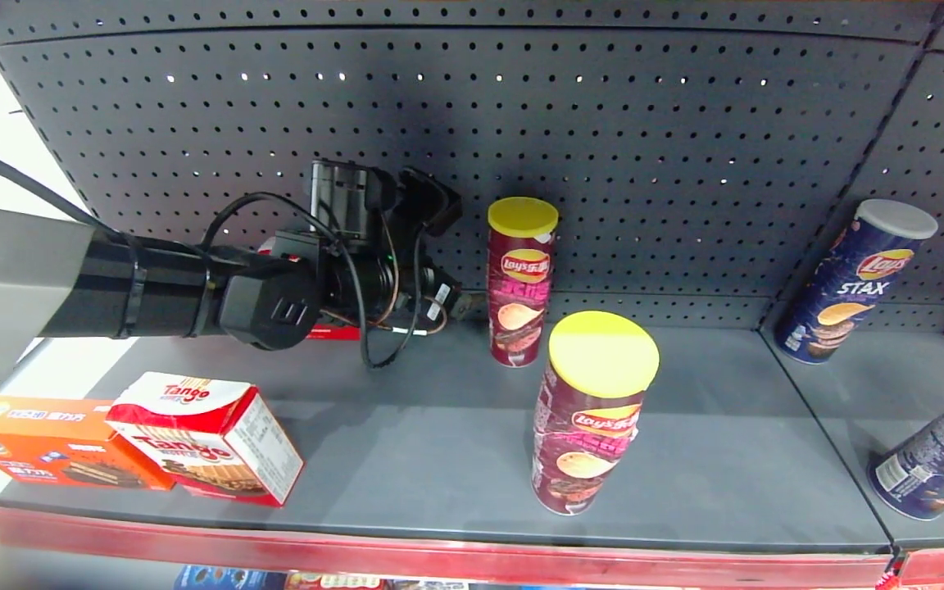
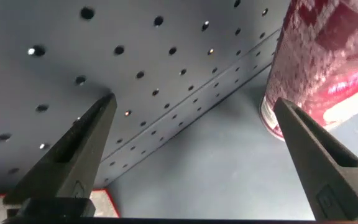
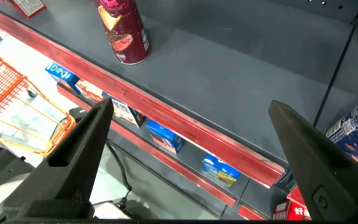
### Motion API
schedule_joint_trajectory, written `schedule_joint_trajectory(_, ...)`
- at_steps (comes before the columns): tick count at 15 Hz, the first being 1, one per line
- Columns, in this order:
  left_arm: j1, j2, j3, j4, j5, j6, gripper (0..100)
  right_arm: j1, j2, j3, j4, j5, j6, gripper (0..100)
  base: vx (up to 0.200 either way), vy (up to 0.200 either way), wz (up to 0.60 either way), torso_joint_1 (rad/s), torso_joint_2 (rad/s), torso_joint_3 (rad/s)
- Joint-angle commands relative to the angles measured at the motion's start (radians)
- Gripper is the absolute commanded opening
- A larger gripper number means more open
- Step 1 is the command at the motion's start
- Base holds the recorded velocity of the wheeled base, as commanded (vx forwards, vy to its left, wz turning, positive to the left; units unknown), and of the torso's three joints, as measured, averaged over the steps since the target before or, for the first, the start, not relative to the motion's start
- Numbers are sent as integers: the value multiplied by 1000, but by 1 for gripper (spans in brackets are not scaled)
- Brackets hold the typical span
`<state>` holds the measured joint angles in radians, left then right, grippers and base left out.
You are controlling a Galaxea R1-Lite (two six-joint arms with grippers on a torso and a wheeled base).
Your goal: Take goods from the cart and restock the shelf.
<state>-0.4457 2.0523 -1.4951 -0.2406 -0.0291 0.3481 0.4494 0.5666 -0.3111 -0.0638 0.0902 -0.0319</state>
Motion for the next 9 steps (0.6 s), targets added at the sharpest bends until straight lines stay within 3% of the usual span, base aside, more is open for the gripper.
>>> schedule_joint_trajectory(1,-8,22,-11,0,0,-1,100,0,-7,1,1,0,0,100,0,0,0,0,0,0)
schedule_joint_trajectory(9,-37,34,-36,1,0,-6,100,0,-8,0,1,-1,0,100,0,0,0,0,0,0)
